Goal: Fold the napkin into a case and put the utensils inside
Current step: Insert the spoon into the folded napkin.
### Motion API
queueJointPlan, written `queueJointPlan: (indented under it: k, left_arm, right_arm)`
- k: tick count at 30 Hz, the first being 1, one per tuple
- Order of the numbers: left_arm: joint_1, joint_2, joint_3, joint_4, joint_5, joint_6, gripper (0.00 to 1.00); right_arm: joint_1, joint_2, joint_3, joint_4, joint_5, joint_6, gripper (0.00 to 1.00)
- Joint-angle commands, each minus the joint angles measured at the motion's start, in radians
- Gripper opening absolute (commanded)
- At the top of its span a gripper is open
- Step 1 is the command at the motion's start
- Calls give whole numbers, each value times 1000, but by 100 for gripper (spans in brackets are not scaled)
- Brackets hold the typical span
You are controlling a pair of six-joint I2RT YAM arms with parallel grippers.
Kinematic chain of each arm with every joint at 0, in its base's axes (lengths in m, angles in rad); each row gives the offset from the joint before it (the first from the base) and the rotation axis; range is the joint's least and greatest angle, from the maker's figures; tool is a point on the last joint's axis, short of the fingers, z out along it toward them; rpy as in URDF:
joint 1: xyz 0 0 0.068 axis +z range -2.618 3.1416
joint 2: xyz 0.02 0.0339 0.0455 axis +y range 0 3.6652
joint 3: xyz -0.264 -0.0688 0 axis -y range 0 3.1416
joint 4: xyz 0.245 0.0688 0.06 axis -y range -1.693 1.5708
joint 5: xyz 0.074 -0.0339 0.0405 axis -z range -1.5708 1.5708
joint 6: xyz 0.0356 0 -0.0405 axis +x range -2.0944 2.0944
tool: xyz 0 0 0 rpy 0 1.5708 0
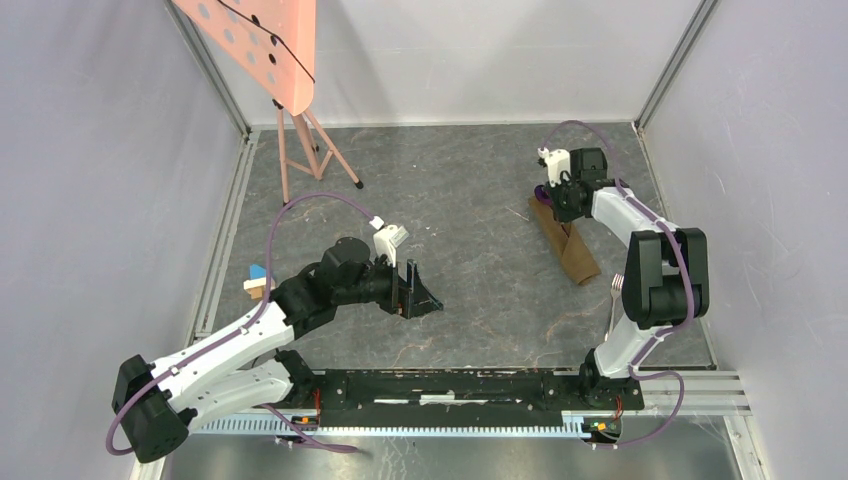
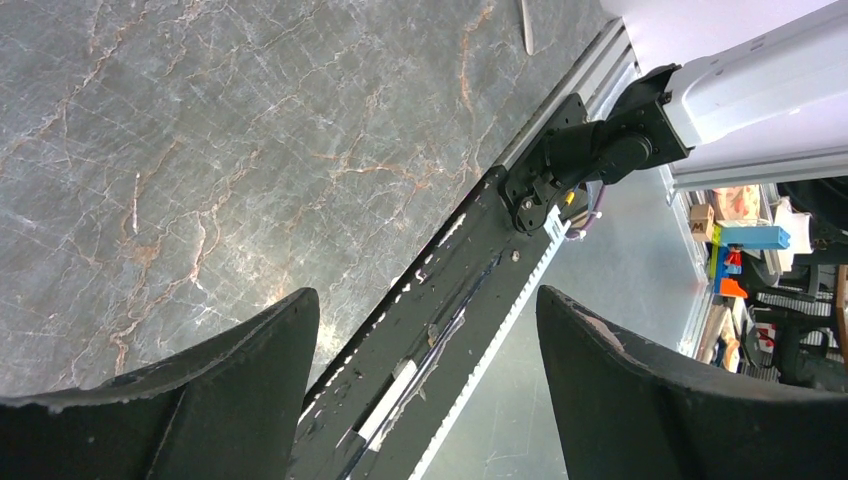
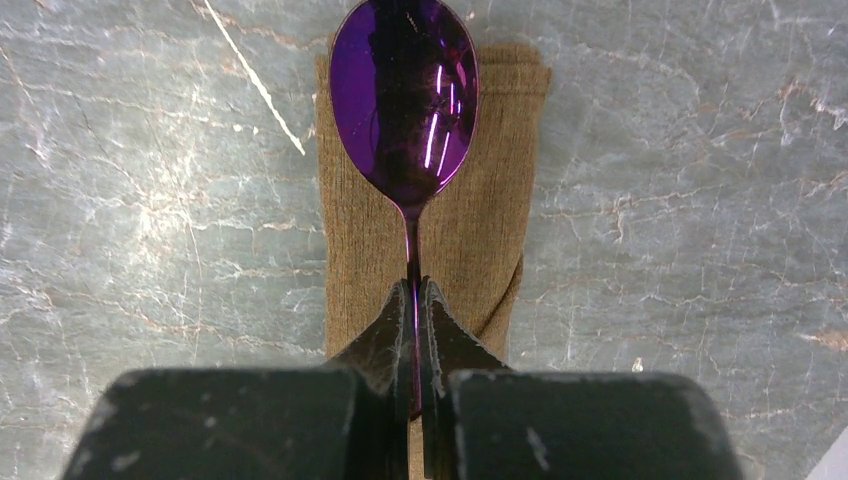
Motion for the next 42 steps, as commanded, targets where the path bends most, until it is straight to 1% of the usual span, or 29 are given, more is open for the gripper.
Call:
queueJointPlan:
  k: [1,4,8,10,16,32,36,42]
  left_arm:
    - [4,-12,-7,56,28,-37,86]
    - [4,-10,-8,55,34,-38,86]
    - [4,-14,-2,47,33,-30,86]
    - [4,-15,-2,46,32,-29,86]
    - [6,-14,-3,45,32,-27,86]
    - [14,-4,-3,44,40,-19,86]
    - [18,-3,-5,45,43,-15,86]
    - [22,-1,0,45,53,-9,86]
  right_arm:
    - [5,-4,33,-41,62,-32,0]
    - [5,-1,16,-34,85,-26,0]
    - [5,-16,-22,4,80,-18,0]
    - [6,-4,-18,-6,76,-22,0]
    - [5,15,-24,3,132,-21,0]
    - [5,45,-20,-4,198,-14,9]
    - [5,47,-15,-10,200,-12,16]
    - [19,3,-16,-21,213,-14,34]
